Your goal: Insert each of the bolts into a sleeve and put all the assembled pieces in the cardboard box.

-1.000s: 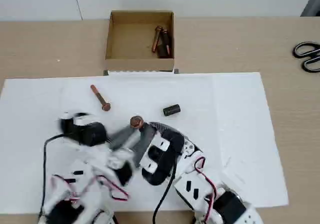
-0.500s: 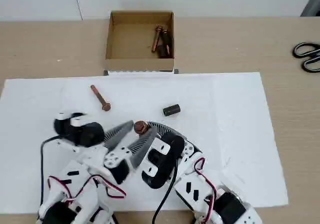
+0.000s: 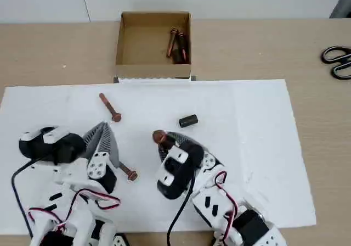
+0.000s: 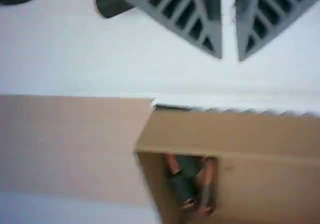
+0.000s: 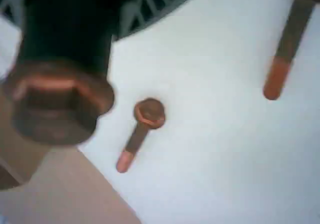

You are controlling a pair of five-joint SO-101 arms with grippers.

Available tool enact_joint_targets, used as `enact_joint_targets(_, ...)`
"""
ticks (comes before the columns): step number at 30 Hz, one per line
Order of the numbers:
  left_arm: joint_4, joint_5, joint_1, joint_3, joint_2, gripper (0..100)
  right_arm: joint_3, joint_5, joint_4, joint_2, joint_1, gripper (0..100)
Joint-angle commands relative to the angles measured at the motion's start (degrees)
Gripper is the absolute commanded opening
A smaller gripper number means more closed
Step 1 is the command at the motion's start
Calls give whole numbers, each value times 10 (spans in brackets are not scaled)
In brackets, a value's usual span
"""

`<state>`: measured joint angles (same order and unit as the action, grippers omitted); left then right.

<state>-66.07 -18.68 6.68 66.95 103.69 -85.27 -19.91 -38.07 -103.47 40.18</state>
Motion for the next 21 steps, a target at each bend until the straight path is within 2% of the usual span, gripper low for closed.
enact_joint_targets(1, -4, 44, -55, 60, 5, 5, 3, 37, 21, -4, -75, 3)
enact_joint_targets(6, 28, 123, -98, 161, 5, 6, -33, 138, 22, -3, -177, 3)
enact_joint_targets(10, 41, 132, -100, 197, 5, 6, -47, 205, 21, -2, -205, 3)
enact_joint_targets(16, 45, 132, -104, 232, 5, 6, -22, 184, 19, 14, -204, 3)
enact_joint_targets(21, 93, 132, -104, 271, 5, 6, 85, 185, 22, 148, -204, 3)
